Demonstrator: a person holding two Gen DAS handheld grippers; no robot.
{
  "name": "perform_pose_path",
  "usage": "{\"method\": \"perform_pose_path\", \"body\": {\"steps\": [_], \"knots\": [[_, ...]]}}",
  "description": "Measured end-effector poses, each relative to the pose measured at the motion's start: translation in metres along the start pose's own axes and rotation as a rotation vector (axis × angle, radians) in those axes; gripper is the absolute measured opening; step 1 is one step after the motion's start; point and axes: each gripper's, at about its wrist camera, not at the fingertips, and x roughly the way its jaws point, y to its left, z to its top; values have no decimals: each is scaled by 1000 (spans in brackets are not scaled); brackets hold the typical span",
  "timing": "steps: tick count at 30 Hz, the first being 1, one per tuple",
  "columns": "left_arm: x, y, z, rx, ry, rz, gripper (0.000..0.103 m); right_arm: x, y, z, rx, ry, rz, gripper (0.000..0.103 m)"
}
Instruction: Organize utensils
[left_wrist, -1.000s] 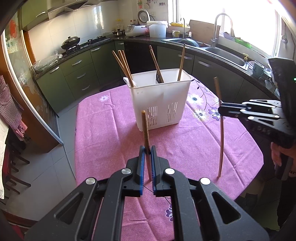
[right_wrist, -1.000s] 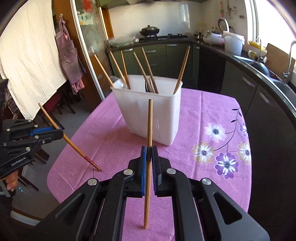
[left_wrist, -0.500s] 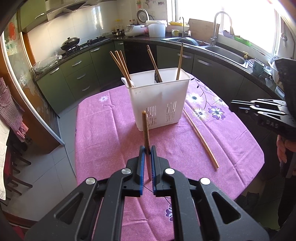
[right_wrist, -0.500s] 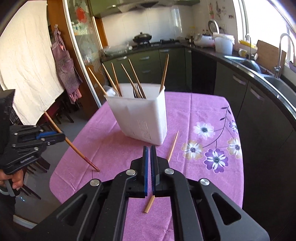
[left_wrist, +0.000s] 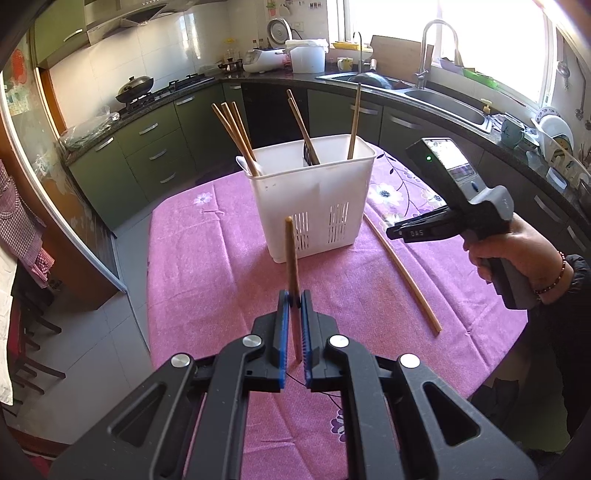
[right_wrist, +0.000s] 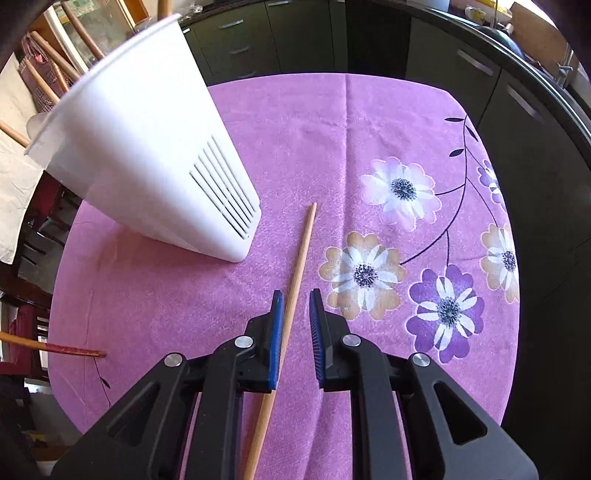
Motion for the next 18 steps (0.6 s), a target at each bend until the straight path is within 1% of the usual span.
{"method": "perform_pose_path", "body": {"steps": [4, 8, 11, 12, 13, 14, 18], "knots": [[1, 2, 1, 0, 0, -5, 6, 15, 3, 6, 14, 33, -7, 15], [1, 3, 0, 2, -1, -7, 6, 25, 8, 7, 18, 54, -34, 14], [1, 2, 0, 3, -1, -6, 6, 28, 12, 9, 15, 51, -58, 14], [1, 2, 0, 2, -2, -6, 6, 28, 13, 8, 12, 49, -68, 10], [1, 2, 0, 1, -2, -7, 6, 29, 15, 8, 4, 44, -86, 9], [1, 2, 0, 2, -2, -7, 6, 29, 16, 8, -2, 38, -89, 8], [1, 2, 0, 4, -1, -7, 6, 21, 12, 4, 22, 20, -53, 7]]}}
